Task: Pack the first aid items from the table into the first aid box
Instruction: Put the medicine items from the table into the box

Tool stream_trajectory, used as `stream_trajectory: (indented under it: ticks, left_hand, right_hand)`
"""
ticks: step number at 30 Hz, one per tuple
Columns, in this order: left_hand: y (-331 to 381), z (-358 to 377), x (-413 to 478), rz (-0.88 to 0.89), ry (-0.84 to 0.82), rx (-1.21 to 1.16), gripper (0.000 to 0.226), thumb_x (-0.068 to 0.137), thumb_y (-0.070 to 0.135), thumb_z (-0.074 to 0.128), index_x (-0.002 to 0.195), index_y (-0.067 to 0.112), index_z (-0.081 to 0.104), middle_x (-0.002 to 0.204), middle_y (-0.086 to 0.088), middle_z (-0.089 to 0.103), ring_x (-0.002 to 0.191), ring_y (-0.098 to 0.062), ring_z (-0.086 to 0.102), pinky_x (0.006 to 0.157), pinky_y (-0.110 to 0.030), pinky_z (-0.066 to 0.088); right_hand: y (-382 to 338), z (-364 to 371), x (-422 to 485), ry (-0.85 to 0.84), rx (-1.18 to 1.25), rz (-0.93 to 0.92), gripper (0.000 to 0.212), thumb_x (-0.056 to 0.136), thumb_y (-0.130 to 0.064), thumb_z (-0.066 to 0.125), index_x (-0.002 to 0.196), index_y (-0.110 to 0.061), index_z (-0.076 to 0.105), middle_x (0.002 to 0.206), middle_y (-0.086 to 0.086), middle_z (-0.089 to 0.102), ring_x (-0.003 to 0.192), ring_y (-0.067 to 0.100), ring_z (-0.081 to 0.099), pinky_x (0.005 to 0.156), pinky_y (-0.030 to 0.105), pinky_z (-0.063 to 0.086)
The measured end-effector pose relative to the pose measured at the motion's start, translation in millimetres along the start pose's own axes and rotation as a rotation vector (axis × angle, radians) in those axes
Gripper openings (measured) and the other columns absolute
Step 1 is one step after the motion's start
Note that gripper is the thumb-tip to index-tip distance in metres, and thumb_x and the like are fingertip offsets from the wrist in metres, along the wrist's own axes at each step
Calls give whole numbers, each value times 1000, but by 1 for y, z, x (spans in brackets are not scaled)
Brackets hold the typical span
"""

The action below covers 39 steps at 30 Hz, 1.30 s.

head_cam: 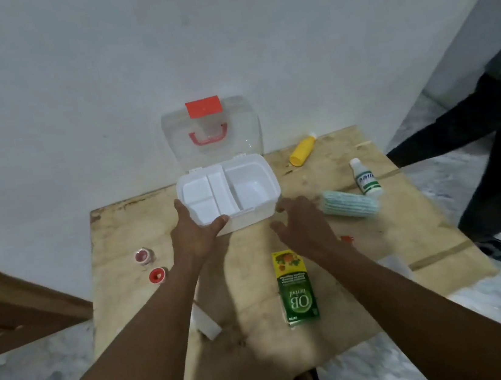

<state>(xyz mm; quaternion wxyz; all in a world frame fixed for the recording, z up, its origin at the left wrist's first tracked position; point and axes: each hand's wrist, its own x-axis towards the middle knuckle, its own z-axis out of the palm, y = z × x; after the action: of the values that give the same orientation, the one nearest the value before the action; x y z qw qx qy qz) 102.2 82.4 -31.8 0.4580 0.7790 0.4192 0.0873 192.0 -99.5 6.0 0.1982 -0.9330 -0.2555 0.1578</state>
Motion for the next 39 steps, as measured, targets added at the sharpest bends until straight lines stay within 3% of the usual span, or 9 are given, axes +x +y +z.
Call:
stream_trajectory:
  ticks: [7,11,14,20,27,30,33,36,39]
  left_hand:
    - [-4,1,-6,23,18,-4,111,81,47,73,157,12,1,155,-16,33,141,-36,30,110,-40,32]
    - [-9,4,-9,16,36,-9,111,80,49,74,157,12,2,153,-17,35,141,-36,30,111,-40,32]
    - [-9,4,-5,9,28,-10,112,79,49,74,157,13,2,154,-18,34,142,-37,28,112,-42,32]
    - [-11,5,-7,2,22,-15,111,79,47,75,157,14,2,155,-16,32,143,-36,27,112,-43,31]
    - [-8,3,-17,-16,-1,11,109,76,47,78,154,13,10,146,-17,45,132,-39,42,103,-46,42]
    - [-4,0,-18,-6,9,8,106,74,46,79,153,14,16,141,-14,50,127,-38,47,98,-42,44]
    - [1,1,-19,-10,12,6,105,75,45,80,153,17,16,142,-13,51,126,-38,47,96,-41,45]
    - [4,-1,-18,-11,32,-8,106,75,44,80,154,18,15,145,-12,48,129,-36,45,98,-38,42]
    - [7,-2,-17,-25,53,-16,104,75,39,81,154,18,17,147,-12,46,131,-35,44,98,-35,39]
  right_hand:
    - [7,39,-47,-205,-71,218,77,82,-61,61,144,-28,29,140,17,37,122,37,50,95,45,45]
    - [11,50,-60,-257,-87,243,86,82,-53,64,149,-27,17,139,20,38,124,40,47,94,43,43]
    - [15,53,-62,-251,-51,245,78,83,-44,62,146,-25,19,130,19,47,116,40,51,80,37,38]
    - [11,36,-52,-159,7,224,76,80,-48,63,140,-24,26,118,16,57,105,37,58,75,37,42]
    - [-17,-22,-26,-15,-4,43,80,76,-44,63,145,-29,24,118,14,57,109,38,56,82,38,42]
    - [-29,-44,-4,58,-7,-16,73,72,-36,71,128,-10,34,103,14,60,100,40,61,71,33,38]
    - [-36,-61,23,35,-80,-75,56,75,-31,72,114,0,46,106,17,63,103,38,61,71,31,37]
    - [-39,-66,47,44,-183,-137,49,74,-36,68,111,-8,52,109,13,63,109,36,57,82,36,43]
    - [-42,-66,63,-18,-263,-137,62,75,-50,64,130,-28,47,121,9,53,117,37,48,94,47,41]
